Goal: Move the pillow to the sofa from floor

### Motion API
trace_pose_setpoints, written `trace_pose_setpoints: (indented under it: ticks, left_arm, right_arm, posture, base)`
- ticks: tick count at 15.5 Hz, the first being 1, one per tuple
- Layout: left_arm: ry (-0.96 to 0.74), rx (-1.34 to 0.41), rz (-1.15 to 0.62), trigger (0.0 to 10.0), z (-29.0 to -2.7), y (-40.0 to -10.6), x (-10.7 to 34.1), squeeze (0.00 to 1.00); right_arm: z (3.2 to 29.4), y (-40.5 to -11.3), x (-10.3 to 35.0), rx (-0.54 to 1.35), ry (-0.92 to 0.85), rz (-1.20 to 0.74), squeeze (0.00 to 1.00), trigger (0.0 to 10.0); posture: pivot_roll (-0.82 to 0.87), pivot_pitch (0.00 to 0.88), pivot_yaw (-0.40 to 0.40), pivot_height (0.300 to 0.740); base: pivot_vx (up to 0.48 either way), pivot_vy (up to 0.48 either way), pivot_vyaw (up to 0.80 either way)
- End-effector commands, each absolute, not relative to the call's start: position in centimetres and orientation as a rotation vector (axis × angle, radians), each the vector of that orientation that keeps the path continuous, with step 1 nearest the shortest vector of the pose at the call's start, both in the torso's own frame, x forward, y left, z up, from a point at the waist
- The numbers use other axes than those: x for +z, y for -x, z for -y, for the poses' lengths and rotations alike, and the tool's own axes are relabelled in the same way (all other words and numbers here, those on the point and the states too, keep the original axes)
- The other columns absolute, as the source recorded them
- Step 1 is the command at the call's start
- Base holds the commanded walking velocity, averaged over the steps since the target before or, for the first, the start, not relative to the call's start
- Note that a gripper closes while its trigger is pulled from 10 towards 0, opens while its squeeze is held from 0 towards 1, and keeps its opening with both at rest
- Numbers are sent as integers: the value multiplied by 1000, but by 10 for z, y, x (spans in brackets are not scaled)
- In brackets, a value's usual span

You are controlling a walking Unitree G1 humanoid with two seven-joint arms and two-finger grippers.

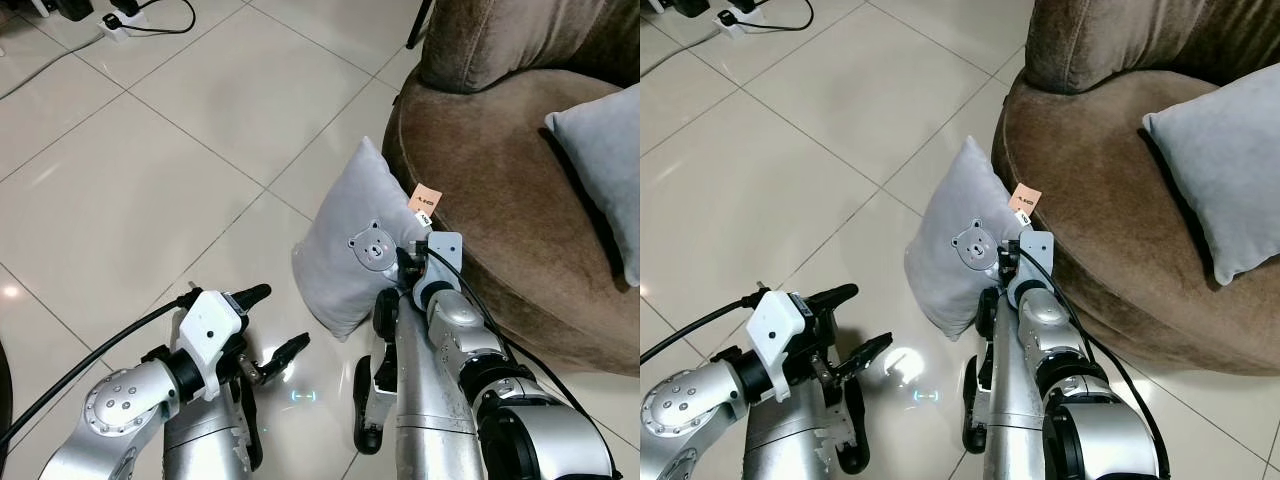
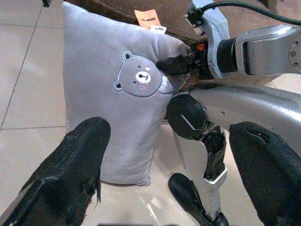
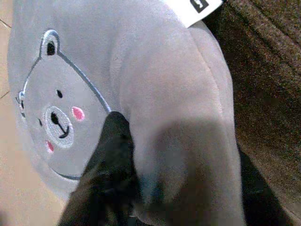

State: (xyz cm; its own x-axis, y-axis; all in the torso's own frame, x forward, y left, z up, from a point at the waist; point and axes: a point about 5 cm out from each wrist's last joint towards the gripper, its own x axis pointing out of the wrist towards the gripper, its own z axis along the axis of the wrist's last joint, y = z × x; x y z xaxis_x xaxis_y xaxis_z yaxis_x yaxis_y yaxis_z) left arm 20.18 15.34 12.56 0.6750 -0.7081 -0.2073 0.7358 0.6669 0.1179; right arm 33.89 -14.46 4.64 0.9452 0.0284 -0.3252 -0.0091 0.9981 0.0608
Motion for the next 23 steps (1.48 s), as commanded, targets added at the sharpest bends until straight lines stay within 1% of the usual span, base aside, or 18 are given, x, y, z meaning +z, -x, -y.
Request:
trace_pose_setpoints:
  ticks: [1,4,9,10,11,12,13,14,16,18,19,20,21,23]
  left_arm:
    - [-190,-842,-172,10000,-150,-198,120,557]
    - [-186,-852,-175,10000,-148,-199,119,557]
    - [-179,-839,-177,10000,-148,-205,114,557]
    - [-172,-801,-166,10000,-151,-208,114,553]
    - [-170,-791,-164,10000,-152,-208,114,553]
    - [-161,-756,-158,10000,-155,-210,114,553]
    - [-144,-723,-150,10000,-158,-212,114,553]
    - [-135,-708,-145,10000,-159,-213,115,553]
    - [-99,-563,-118,10000,-170,-218,115,553]
    - [-93,-375,-102,10000,-181,-226,115,553]
    - [-105,-318,-71,10000,-182,-231,118,549]
    - [-130,-289,-44,10000,-181,-236,121,553]
    - [-150,-277,-29,10000,-180,-239,123,545]
    - [-168,-236,-12,10000,-180,-245,125,545]
  right_arm:
    - [145,-332,36,14,-71,-378,0,0]
    - [143,-334,37,26,-71,-376,0,0]
    - [133,-338,42,67,-80,-371,0,0]
    - [127,-339,44,101,-90,-363,0,0]
    - [125,-339,45,109,-94,-361,0,0]
    - [121,-339,46,140,-107,-352,0,0]
    - [116,-340,49,172,-165,-335,0,0]
    - [113,-340,51,190,-197,-322,0,0]
    - [104,-338,68,327,-310,-206,0,0]
    - [110,-325,87,360,-358,-93,0,0]
    - [116,-317,91,334,-339,-103,0,8510]
    - [118,-307,94,355,-332,-98,0,10000]
    - [120,-300,95,365,-346,-99,0,10000]
    - [126,-289,93,317,-325,-104,0,10000]
  posture:
    - [83,321,-48,466]
    - [80,299,-58,466]
    - [78,236,-64,466]
    - [80,199,-61,466]
    - [80,199,-61,466]
    - [83,164,-61,466]
    - [90,126,-68,466]
    - [92,117,-70,466]
    - [85,30,-68,466]
    - [75,0,-62,466]
    - [72,0,-69,466]
    - [74,0,-74,466]
    - [73,0,-73,466]
    - [64,0,-61,476]
  base:
    - [0,0,0]
    - [0,0,0]
    - [0,0,0]
    - [0,0,0]
    - [0,0,0]
    - [0,0,0]
    - [0,0,0]
    - [0,0,0]
    - [0,0,0]
    - [0,0,0]
    - [0,0,0]
    - [0,0,0]
    - [0,0,0]
    - [0,0,0]
